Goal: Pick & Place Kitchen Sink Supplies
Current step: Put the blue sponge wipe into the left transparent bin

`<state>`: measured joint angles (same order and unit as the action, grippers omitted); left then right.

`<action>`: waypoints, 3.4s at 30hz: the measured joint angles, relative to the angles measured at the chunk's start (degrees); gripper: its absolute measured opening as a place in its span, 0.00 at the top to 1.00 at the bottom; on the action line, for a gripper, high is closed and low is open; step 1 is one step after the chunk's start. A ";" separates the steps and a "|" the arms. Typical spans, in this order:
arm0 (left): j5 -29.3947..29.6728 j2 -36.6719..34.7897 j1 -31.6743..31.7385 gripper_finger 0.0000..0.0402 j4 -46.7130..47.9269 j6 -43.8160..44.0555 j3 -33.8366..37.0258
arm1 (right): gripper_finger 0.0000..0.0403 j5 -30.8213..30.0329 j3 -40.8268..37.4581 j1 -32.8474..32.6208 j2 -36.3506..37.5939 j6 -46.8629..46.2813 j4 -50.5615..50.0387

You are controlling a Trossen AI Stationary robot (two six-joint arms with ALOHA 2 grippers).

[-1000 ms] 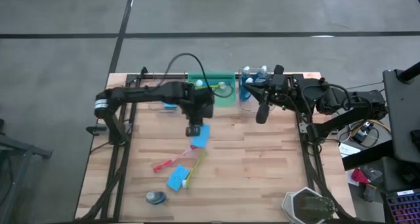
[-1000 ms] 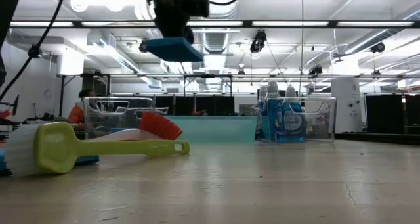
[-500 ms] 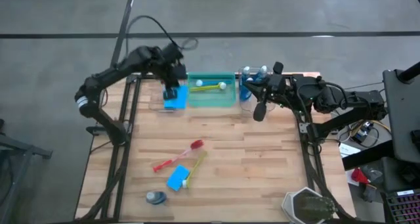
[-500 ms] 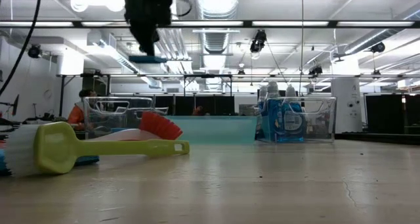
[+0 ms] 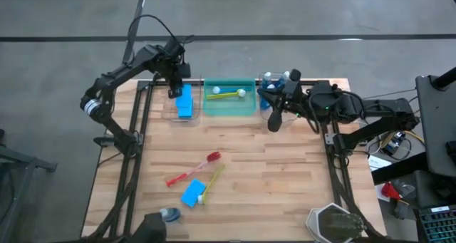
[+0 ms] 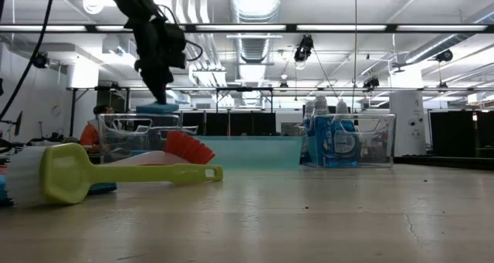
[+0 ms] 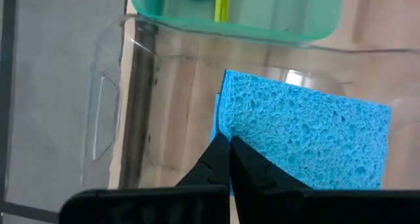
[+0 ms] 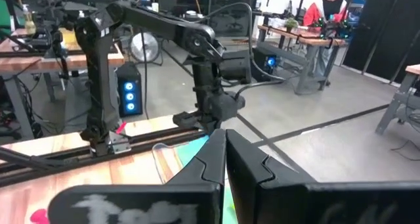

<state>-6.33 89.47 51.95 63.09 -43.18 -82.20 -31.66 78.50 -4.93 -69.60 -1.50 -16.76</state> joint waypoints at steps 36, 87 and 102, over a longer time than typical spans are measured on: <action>-4.33 0.72 3.47 1.00 -18.58 -0.80 16.21 | 0.98 0.00 -0.02 0.35 -2.99 -1.53 2.78; -5.05 1.10 4.45 1.00 -22.10 -2.86 19.59 | 0.98 -0.07 -0.04 2.77 -2.99 -1.36 2.43; -2.57 1.29 4.43 1.00 -22.14 -1.92 19.65 | 0.98 -0.09 -0.04 3.05 -2.99 -1.15 2.46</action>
<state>-8.91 90.76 56.38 40.95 -45.10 -62.54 -31.75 78.46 -1.88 -72.60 -2.64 -14.29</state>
